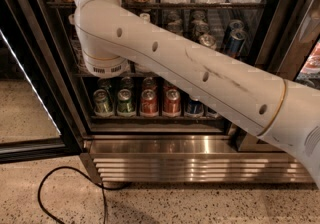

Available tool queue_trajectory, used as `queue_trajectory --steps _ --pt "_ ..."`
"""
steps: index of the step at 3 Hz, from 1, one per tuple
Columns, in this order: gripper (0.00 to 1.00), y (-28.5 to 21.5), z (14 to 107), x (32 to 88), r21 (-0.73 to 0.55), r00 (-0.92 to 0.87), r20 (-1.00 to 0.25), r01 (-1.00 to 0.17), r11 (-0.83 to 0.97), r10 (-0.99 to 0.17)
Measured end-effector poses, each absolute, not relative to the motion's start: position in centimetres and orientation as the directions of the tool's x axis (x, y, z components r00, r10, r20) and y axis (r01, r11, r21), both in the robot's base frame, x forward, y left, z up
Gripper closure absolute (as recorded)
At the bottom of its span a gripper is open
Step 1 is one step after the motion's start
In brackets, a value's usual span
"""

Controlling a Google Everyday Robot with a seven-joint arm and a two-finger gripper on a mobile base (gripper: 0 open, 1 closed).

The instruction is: Pick orange can from top shelf of fridge

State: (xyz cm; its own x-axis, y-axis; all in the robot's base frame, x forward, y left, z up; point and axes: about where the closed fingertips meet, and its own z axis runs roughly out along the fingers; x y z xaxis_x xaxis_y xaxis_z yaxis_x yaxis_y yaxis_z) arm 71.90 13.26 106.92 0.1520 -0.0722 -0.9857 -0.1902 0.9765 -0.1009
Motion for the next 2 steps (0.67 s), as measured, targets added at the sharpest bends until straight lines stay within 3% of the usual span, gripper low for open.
queue_trajectory --steps 2 --pt "0.3 12.29 106.26 73.59 -0.099 0.128 -0.989 -0.177 0.979 -0.076"
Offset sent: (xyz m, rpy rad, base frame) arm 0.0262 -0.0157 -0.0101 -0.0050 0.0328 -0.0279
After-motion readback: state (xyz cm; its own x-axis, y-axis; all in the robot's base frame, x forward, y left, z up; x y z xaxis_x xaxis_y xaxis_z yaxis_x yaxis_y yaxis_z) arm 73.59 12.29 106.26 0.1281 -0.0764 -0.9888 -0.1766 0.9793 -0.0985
